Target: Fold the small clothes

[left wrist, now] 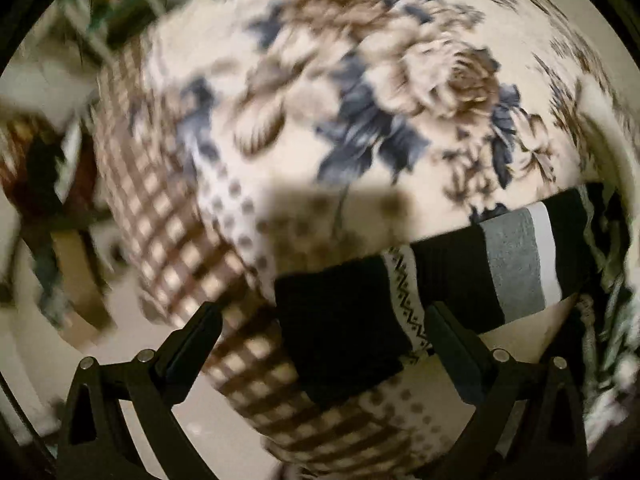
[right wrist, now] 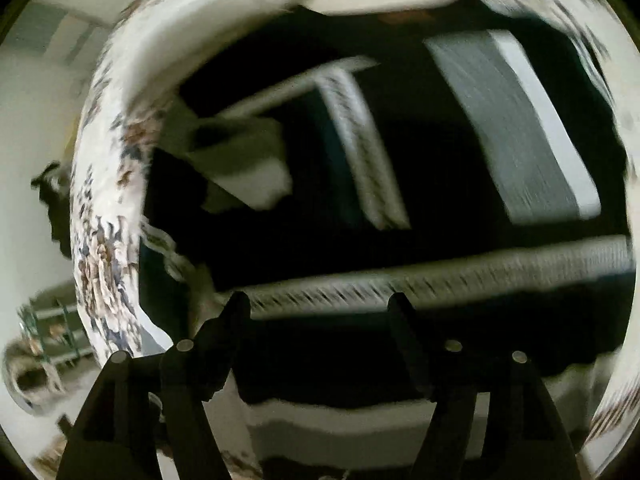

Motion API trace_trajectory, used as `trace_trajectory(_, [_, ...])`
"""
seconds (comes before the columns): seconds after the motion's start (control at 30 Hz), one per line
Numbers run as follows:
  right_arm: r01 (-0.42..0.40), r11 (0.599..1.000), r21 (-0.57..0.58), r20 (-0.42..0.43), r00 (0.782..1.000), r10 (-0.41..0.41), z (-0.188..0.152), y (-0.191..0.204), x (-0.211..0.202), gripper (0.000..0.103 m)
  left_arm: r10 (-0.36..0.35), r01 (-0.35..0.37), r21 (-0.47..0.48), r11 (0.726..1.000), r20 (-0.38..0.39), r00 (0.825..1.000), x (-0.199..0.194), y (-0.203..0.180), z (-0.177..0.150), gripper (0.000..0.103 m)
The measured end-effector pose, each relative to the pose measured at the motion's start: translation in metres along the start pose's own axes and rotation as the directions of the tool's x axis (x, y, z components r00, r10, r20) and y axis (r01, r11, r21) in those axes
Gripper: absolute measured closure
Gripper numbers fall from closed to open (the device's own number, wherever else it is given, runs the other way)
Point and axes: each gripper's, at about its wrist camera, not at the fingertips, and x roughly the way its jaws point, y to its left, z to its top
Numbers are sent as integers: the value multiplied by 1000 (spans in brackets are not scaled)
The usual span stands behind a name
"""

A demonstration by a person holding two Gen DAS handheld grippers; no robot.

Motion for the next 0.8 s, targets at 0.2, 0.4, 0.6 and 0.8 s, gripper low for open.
trace_trajectory(0.2, [64, 992, 110, -30, 998, -61, -22, -45, 14, 30, -99, 84, -154, 985, -93, 991, 53, 23, 2, 7])
trace_trajectory(0.4, [87, 994, 68, -38, 996, -84, -33, -40, 18, 30, -134, 133, -174, 976, 9, 991, 34, 25, 17, 99])
trace_trajectory(0.6, [77, 997, 18, -27, 997, -76, -36, -7, 21, 30, -140, 178, -146, 973, 236, 962, -27, 30, 88, 99])
trace_trajectory(0.8, [93, 996, -4, -23, 995, -93, -40, 22, 40, 30, -221, 272, -197, 942, 248, 943, -8, 53, 146, 94])
